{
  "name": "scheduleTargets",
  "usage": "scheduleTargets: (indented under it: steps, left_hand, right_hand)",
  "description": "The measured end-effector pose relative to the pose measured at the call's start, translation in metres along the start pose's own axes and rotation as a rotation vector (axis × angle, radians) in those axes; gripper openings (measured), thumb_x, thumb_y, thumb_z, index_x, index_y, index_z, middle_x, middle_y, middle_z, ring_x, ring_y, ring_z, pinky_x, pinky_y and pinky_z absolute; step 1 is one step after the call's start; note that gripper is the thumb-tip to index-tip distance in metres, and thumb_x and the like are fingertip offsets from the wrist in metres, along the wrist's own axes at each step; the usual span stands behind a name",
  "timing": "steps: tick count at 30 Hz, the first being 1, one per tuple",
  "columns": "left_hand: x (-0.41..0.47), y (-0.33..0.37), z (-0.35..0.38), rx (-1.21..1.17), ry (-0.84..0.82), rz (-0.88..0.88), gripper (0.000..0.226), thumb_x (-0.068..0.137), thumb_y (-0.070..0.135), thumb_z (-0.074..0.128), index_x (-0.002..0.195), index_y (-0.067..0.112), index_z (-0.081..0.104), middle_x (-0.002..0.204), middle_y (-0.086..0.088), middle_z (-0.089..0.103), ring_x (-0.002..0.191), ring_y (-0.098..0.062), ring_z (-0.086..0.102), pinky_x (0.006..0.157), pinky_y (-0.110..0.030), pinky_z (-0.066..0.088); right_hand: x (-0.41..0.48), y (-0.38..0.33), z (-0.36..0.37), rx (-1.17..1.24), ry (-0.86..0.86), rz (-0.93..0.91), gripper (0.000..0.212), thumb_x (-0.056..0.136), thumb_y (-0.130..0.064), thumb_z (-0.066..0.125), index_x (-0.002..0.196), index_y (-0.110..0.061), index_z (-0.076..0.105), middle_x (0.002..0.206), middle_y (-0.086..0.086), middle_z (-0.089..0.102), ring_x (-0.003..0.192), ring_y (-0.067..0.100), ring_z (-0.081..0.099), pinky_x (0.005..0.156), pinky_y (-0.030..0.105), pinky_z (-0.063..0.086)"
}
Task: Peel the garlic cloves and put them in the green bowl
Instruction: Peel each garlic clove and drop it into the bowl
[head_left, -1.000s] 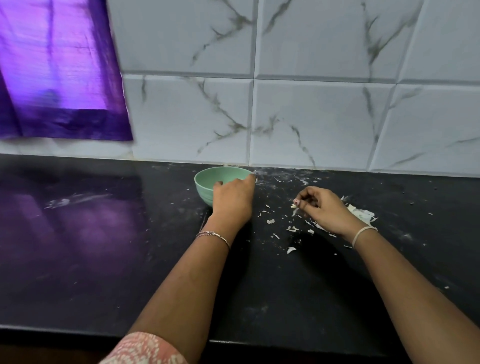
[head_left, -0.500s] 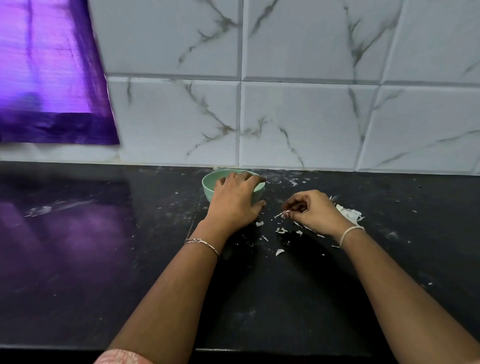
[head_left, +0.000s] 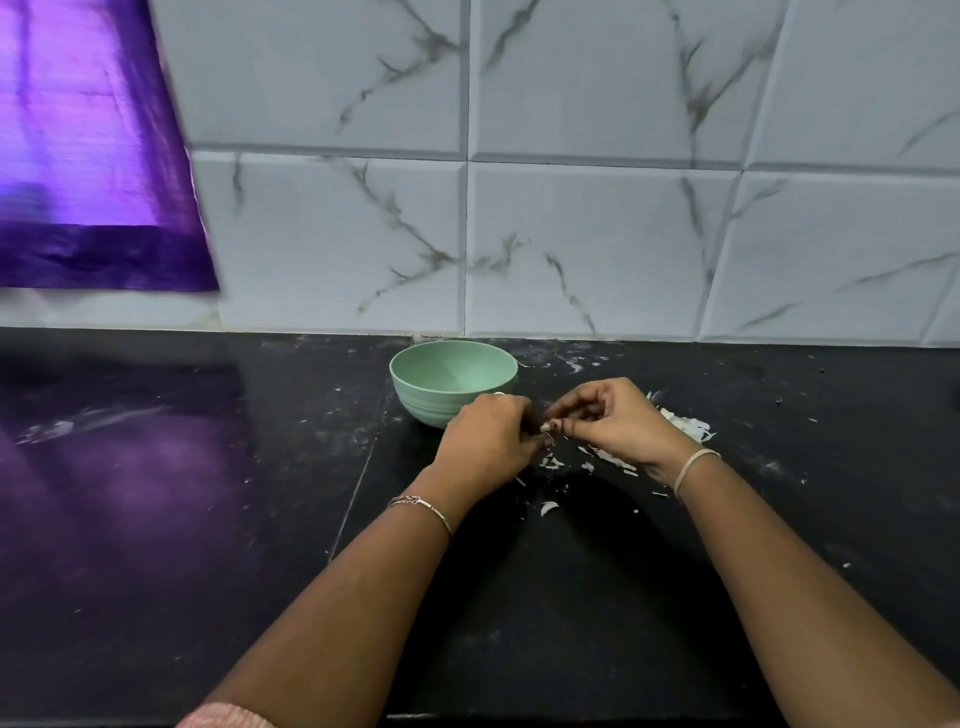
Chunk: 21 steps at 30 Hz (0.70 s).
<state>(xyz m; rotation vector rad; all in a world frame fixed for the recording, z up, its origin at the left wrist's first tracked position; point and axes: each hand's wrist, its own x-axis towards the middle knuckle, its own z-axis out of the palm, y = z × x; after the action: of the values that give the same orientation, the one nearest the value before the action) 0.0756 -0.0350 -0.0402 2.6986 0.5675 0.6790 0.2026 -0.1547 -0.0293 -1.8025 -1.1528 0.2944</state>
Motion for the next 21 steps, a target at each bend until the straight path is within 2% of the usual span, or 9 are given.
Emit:
scheduleTargets:
  steps: [3,5,10,13,16,19,21]
  left_hand:
    - [-0.0013,0.0028,-0.0015,-0.032,0.035,-0.001,0.02,0.085,0.041,0.068,0.094,0.023,0.067,0.097,0.001,0.069,0.094,-0.023,0.063,0.075,-0.032,0.049]
    - [-0.0015,0.0029,-0.0018,-0.054,0.061,-0.006,0.018,0.086,0.04,0.068,0.096,0.025,0.069,0.097,0.002,0.07,0.095,-0.023,0.063,0.079,-0.035,0.052]
    - [-0.0013,0.0031,-0.0027,-0.079,0.06,0.019,0.011,0.087,0.037,0.067,0.09,0.026,0.067,0.091,0.003,0.07,0.089,-0.023,0.063,0.076,-0.036,0.052]
    - [-0.001,0.0035,-0.0028,-0.086,0.055,0.03,0.011,0.088,0.036,0.067,0.084,0.026,0.063,0.088,0.002,0.069,0.087,-0.025,0.062,0.075,-0.038,0.052]
    - [-0.0004,0.0024,-0.002,-0.084,0.05,0.03,0.014,0.087,0.035,0.067,0.08,0.025,0.061,0.086,0.002,0.068,0.085,-0.025,0.062,0.074,-0.038,0.051]
    - [0.0003,0.0018,-0.001,-0.065,0.024,0.012,0.019,0.087,0.037,0.069,0.078,0.024,0.058,0.078,0.004,0.062,0.081,-0.023,0.06,0.069,-0.033,0.047]
    - [0.0019,0.0001,-0.001,-0.048,-0.01,0.003,0.019,0.085,0.038,0.07,0.079,0.023,0.06,0.081,0.003,0.063,0.083,-0.023,0.06,0.072,-0.033,0.048]
  right_hand:
    - [-0.001,-0.0016,0.0002,0.103,0.015,0.021,0.02,0.077,0.0,0.078,0.093,-0.008,0.07,0.074,0.007,0.071,0.067,0.007,0.064,0.067,0.016,0.051]
    - [-0.0012,-0.0027,-0.0006,0.114,0.025,0.023,0.017,0.076,0.001,0.078,0.09,-0.004,0.07,0.072,0.004,0.069,0.064,0.004,0.063,0.063,0.014,0.05]
    - [-0.0028,-0.004,0.0005,0.087,-0.003,0.032,0.004,0.086,-0.009,0.072,0.087,-0.005,0.071,0.072,0.003,0.066,0.06,0.004,0.054,0.056,0.016,0.046]
    - [-0.0025,-0.0041,0.0016,0.149,-0.047,0.103,0.005,0.091,-0.011,0.065,0.086,-0.009,0.066,0.075,0.006,0.064,0.056,0.007,0.052,0.052,0.017,0.045]
    - [-0.0023,-0.0051,0.0023,0.264,-0.069,0.169,0.008,0.092,-0.008,0.062,0.084,-0.006,0.064,0.068,0.003,0.062,0.055,0.006,0.053,0.051,0.015,0.048]
    - [-0.0023,-0.0044,0.001,0.21,-0.07,0.172,0.008,0.091,-0.008,0.064,0.084,-0.004,0.064,0.058,-0.003,0.064,0.051,0.006,0.052,0.05,0.014,0.046]
    - [-0.0012,-0.0045,-0.0002,0.126,-0.05,0.159,0.009,0.09,-0.009,0.066,0.083,-0.005,0.065,0.063,0.001,0.064,0.051,0.007,0.053,0.05,0.015,0.045]
